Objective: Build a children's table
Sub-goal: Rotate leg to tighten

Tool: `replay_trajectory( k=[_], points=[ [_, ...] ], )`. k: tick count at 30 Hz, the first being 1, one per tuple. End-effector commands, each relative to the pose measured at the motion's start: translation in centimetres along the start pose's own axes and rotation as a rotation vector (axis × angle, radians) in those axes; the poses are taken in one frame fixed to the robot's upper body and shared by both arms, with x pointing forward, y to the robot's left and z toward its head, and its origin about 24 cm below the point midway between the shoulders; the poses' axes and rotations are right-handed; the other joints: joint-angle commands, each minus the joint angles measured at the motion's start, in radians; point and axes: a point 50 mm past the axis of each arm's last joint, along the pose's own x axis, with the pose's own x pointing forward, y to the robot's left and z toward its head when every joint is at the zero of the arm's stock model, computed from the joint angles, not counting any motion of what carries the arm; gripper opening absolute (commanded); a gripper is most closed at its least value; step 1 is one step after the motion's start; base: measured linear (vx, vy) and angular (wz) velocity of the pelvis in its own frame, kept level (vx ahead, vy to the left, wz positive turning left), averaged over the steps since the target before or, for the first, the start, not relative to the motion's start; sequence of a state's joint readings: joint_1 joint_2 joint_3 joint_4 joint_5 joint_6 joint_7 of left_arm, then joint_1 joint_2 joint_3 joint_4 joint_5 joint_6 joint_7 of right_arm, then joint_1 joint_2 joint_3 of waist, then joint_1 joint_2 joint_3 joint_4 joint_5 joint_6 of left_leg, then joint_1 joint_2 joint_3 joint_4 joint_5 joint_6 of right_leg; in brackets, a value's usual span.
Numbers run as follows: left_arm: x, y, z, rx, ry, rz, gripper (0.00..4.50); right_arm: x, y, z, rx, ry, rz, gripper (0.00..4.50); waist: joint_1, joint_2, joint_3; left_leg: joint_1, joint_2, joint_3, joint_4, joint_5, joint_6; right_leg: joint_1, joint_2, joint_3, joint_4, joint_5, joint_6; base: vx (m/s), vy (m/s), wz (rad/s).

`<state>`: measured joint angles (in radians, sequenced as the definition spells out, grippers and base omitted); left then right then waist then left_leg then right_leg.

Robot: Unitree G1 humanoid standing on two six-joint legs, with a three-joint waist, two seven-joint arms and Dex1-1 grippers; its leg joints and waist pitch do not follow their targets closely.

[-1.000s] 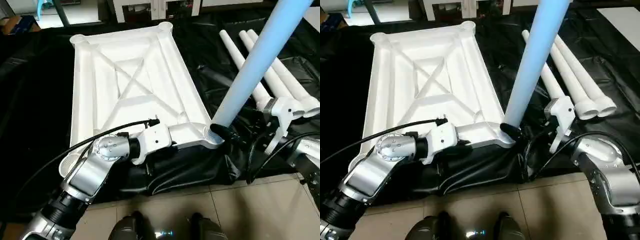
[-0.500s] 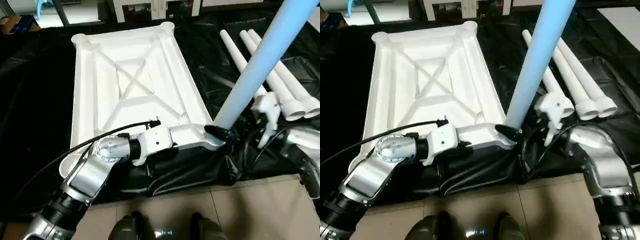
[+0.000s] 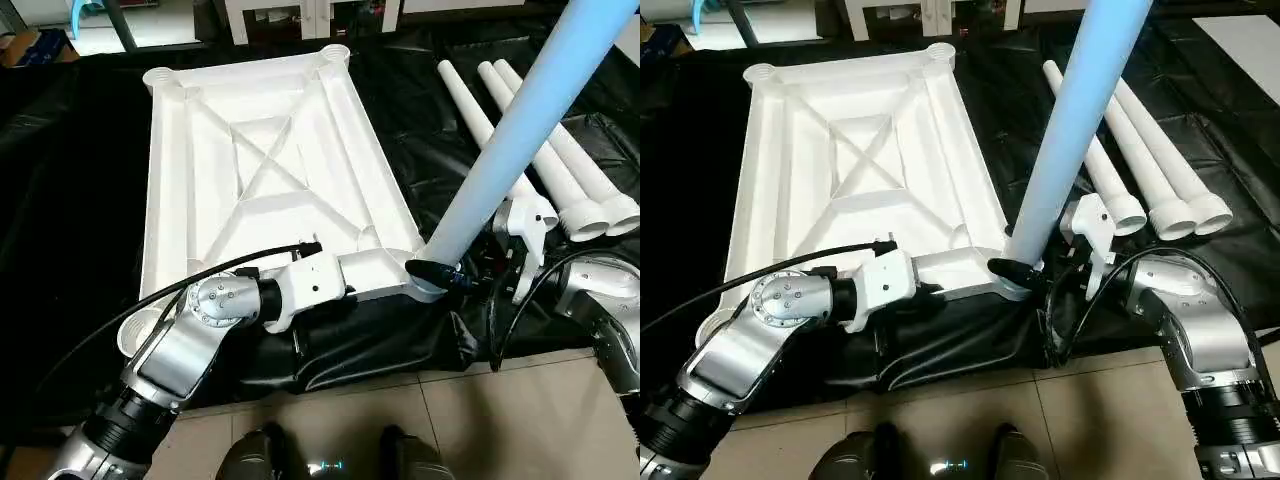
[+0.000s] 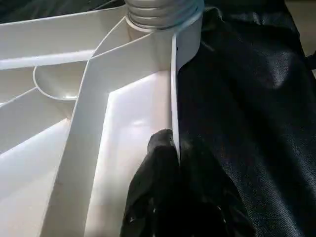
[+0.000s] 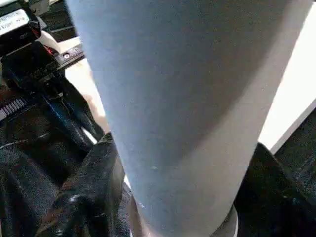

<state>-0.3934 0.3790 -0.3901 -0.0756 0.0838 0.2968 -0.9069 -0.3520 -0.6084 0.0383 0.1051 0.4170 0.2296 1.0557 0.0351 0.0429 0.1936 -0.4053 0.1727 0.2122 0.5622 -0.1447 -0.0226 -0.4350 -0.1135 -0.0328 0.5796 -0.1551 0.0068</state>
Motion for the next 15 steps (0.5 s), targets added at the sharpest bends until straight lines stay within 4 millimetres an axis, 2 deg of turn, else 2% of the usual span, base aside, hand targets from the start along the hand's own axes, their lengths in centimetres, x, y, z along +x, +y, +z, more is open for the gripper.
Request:
replay_trajectory(
  k=[1,6,7,10,15],
  points=[
    [0.96,-1.53,-0.05,-0.034,-0.049,-0.057,0.0,-0.27,-0.12,0.08,-0.017,0.008,0.011,2.57,-0.003,-0.051,-0.088,0.025,0.045,-0.021,-0.045,-0.107,0.195,0.048,-0.027,0.027,-0.049,-0.202,-0.242,0.0,0.0,0.0],
    [1.03,-1.58,-0.06,-0.035,-0.049,-0.06,0.0,-0.38,-0.23,-0.03,-0.019,0.01,0.007,2.13,-0.003,-0.05,-0.088,0.024,0.045,-0.021,-0.045,-0.112,0.192,0.048,-0.027,0.027,-0.05,-0.204,-0.242,0.0,0.0,0.0],
    [1.05,-1.62,-0.08,-0.035,-0.049,-0.061,0.0,-0.35,-0.21,-0.09,-0.019,0.011,0.008,2.13,-0.002,-0.047,-0.086,0.024,0.045,-0.021,-0.046,-0.113,0.192,0.047,-0.027,0.027,-0.05,-0.204,-0.243,0.0,0.0,0.0],
    [1.09,-1.71,-0.09,-0.037,-0.049,-0.065,0.0,-0.31,-0.15,-0.31,-0.017,0.013,0.009,2.07,-0.003,-0.051,-0.087,0.025,0.045,-0.021,-0.046,-0.117,0.191,0.048,-0.027,0.027,-0.051,-0.208,-0.242,0.0,0.0,0.0],
    [1.05,-1.69,-0.34,-0.038,-0.028,-0.055,0.0,-0.18,-0.31,-0.87,-0.012,0.011,-0.046,2.01,-0.004,-0.049,-0.086,0.024,0.045,-0.021,-0.046,-0.121,0.19,0.047,-0.028,0.026,-0.051,-0.215,-0.242,0.0,0.0,0.0]
  ],
)
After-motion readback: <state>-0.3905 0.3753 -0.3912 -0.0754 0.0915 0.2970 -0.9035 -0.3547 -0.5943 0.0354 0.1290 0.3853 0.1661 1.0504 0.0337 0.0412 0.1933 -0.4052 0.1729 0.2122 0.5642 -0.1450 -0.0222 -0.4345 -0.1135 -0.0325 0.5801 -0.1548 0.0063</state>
